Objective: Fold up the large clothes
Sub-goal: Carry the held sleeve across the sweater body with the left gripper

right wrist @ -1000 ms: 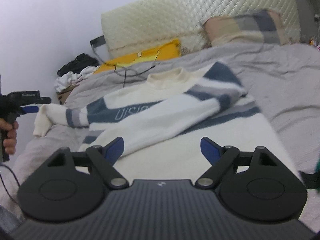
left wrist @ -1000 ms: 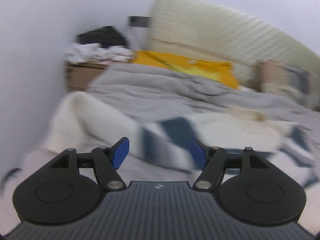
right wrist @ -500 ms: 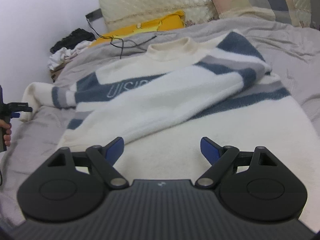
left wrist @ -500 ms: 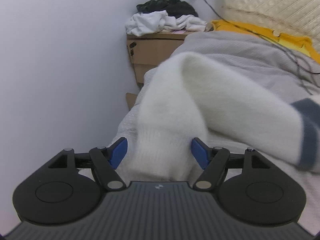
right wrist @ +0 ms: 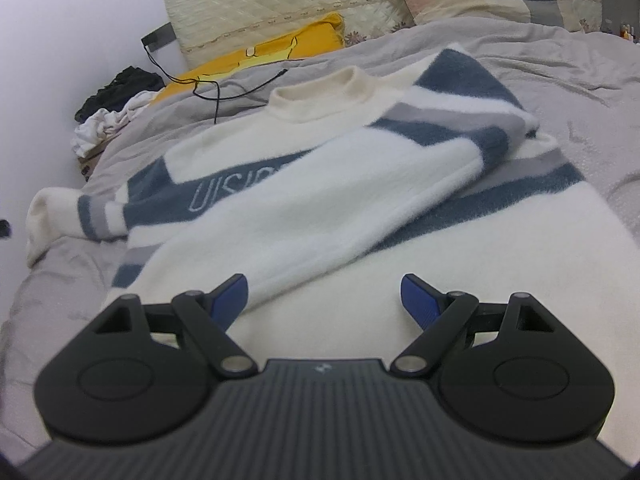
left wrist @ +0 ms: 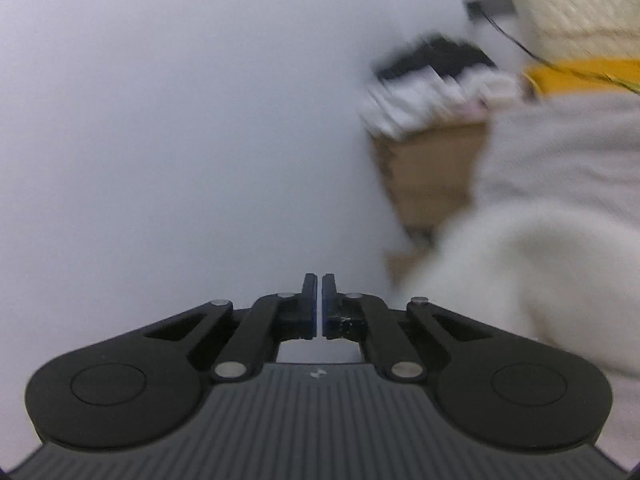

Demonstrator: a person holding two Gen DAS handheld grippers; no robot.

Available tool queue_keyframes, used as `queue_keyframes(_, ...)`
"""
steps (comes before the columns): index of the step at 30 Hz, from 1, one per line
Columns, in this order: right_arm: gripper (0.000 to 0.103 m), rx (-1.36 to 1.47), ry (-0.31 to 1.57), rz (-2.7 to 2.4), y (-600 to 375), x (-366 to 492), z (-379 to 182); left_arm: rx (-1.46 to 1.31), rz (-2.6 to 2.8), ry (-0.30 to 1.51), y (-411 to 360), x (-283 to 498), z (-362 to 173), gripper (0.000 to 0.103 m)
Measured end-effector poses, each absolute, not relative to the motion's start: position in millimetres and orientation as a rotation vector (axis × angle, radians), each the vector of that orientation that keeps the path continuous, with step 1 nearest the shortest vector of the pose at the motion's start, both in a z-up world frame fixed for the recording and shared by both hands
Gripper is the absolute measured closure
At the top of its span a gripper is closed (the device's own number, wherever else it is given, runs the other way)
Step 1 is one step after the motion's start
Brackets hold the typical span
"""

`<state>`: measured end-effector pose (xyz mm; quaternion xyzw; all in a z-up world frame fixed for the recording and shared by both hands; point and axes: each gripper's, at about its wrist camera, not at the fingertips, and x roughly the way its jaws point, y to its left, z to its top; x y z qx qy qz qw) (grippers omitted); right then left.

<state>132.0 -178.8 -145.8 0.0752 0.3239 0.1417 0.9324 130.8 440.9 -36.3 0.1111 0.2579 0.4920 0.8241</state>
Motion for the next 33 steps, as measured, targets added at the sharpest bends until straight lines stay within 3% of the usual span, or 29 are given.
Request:
queue_keyframes(5, 0.018, 0.162, 0.63, 0.305, -184.3, 123.5, -137.0, 0.281, 1.059, 0.378, 428.9, 105.1, 25.2, 0.102)
queue_keyframes(8, 0.018, 0.158, 0.624, 0.316, -191.6, 113.7, -136.2, 0.169, 0.942, 0.426, 429.7, 98.0, 39.1, 0.102)
queue_keyframes(13, 0.018, 0.207, 0.653, 0.332, -203.0, 100.8, -140.2, -0.169, 0.792, 0.438, 446.5, 81.2, 22.1, 0.101)
queue_keyframes(17, 0.018, 0.19, 0.645, 0.33, -198.2, 100.5, -138.6, -0.54, 0.705, 0.45, 470.7, 73.7, -22.1, 0.099)
queue_keyframes(19, 0.018, 0.179, 0.648, 0.328, -195.2, 103.4, -140.8, -0.689, 0.664, 0.447, 477.7, 69.0, -49.8, 0.084)
queue_keyframes(21, 0.018, 0.177, 0.668, 0.324, -192.9, 109.3, -146.5, -0.799, 0.669, 0.444, 488.2, 72.1, -75.0, 0.043)
queue_keyframes(26, 0.018, 0.193, 0.724, 0.312, -185.6, 124.3, -160.0, -1.007, 0.729, 0.401, 513.2, 72.1, -121.7, 0.033)
queue_keyframes(33, 0.016, 0.176, 0.741, 0.301, -172.9, 139.7, -165.7, -1.135, 0.69, 0.338, 544.2, 92.5, -145.0, 0.034)
